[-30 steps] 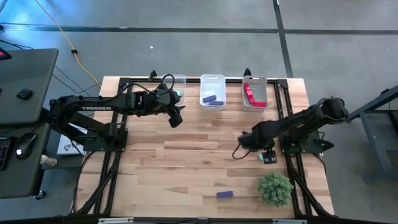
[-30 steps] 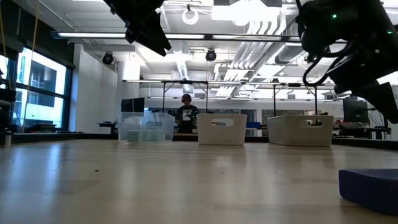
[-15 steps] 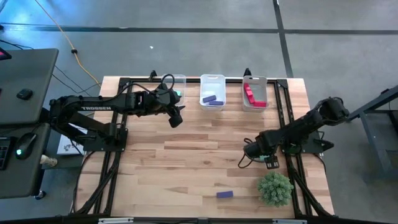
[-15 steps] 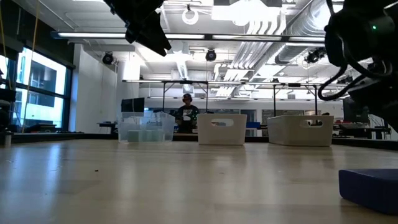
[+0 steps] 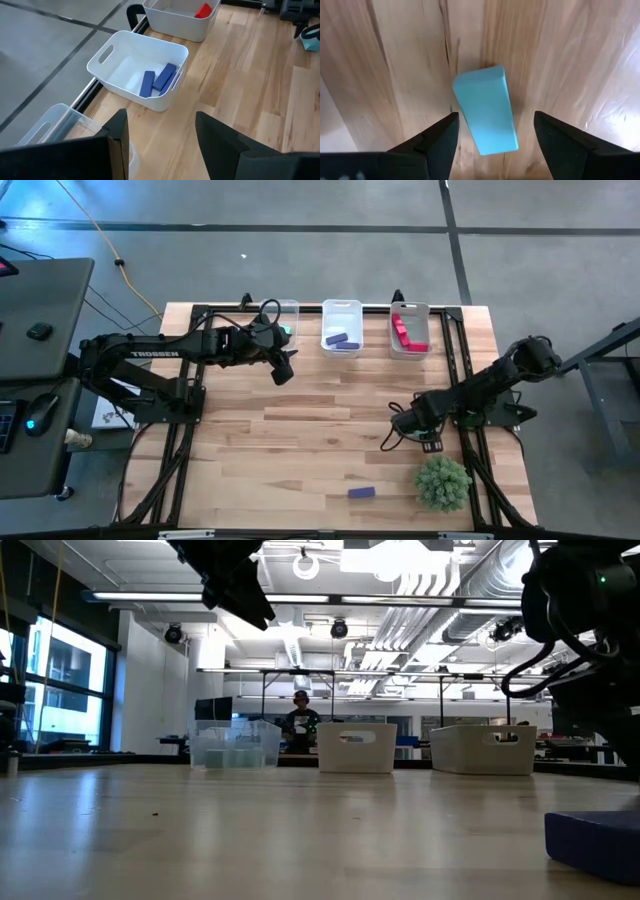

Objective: Sort & place blocks by color
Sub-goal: Put the blue block into the transparent bin

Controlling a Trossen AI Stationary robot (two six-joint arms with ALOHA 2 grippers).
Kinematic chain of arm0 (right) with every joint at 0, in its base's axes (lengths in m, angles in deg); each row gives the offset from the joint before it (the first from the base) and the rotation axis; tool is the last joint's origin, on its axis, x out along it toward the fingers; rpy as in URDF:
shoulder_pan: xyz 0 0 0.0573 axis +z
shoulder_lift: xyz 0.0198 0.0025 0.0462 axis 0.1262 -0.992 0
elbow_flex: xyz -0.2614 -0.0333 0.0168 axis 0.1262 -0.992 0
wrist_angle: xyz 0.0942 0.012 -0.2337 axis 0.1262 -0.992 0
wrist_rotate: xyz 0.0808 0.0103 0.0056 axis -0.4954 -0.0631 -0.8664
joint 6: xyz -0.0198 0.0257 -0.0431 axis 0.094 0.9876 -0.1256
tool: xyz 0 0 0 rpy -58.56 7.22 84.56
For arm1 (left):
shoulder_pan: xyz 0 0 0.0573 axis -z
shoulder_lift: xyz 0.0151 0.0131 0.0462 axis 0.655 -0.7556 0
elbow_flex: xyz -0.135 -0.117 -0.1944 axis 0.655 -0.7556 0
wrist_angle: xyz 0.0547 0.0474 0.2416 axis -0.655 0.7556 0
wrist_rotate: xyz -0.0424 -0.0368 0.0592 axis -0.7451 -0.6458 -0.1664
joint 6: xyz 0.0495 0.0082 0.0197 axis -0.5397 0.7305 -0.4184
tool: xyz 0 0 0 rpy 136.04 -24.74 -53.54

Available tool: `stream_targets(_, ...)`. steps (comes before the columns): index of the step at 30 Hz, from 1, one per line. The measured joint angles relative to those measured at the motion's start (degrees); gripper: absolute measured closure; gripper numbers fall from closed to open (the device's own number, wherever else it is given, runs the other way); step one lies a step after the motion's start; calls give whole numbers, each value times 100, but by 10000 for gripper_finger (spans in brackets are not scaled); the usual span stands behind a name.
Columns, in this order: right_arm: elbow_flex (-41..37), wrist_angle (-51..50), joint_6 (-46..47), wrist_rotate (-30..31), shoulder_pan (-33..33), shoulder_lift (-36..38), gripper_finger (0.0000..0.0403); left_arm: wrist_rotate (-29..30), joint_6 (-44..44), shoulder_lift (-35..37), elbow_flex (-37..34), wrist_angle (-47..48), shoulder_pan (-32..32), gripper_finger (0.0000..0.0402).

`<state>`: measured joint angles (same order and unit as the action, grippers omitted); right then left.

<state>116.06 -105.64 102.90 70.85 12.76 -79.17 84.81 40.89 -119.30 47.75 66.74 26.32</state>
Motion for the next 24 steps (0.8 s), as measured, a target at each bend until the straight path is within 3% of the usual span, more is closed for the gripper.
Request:
stream_targets(6,0,35,26,-7,-2,-2,163,0,-204,0,0,0,1,257)
stream_targets(24,64,308,477,-238,-8,-358,302,3,-565,-2,0,2,1,257)
